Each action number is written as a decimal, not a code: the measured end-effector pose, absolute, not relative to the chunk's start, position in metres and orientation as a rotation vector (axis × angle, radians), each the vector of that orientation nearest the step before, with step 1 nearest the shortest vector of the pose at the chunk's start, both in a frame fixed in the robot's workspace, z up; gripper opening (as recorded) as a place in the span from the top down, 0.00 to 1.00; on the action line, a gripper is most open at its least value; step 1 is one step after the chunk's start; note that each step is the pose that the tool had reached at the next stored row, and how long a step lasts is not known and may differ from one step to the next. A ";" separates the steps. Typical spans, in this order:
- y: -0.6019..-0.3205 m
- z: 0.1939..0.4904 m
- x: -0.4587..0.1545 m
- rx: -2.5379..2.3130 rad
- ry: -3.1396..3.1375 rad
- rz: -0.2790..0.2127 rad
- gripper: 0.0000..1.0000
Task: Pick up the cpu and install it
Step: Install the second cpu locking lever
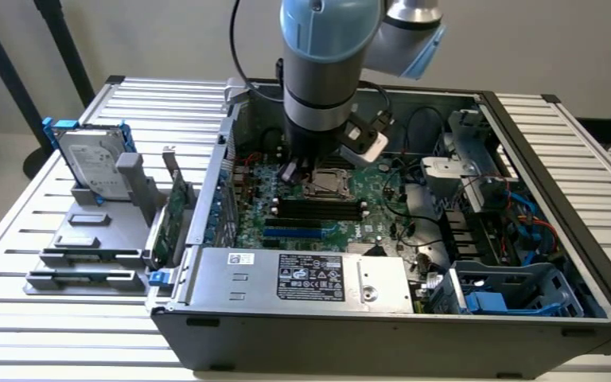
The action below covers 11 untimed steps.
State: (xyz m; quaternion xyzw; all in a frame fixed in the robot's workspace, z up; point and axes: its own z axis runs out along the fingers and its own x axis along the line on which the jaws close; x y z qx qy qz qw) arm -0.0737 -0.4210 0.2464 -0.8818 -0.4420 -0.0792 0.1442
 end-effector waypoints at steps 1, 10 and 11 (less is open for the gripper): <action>-0.421 0.245 -0.074 -2.542 -1.274 -0.228 0.89; -0.419 0.237 -0.078 -2.542 -1.274 -0.228 0.89; -0.419 0.236 -0.079 -2.542 -1.274 -0.229 0.89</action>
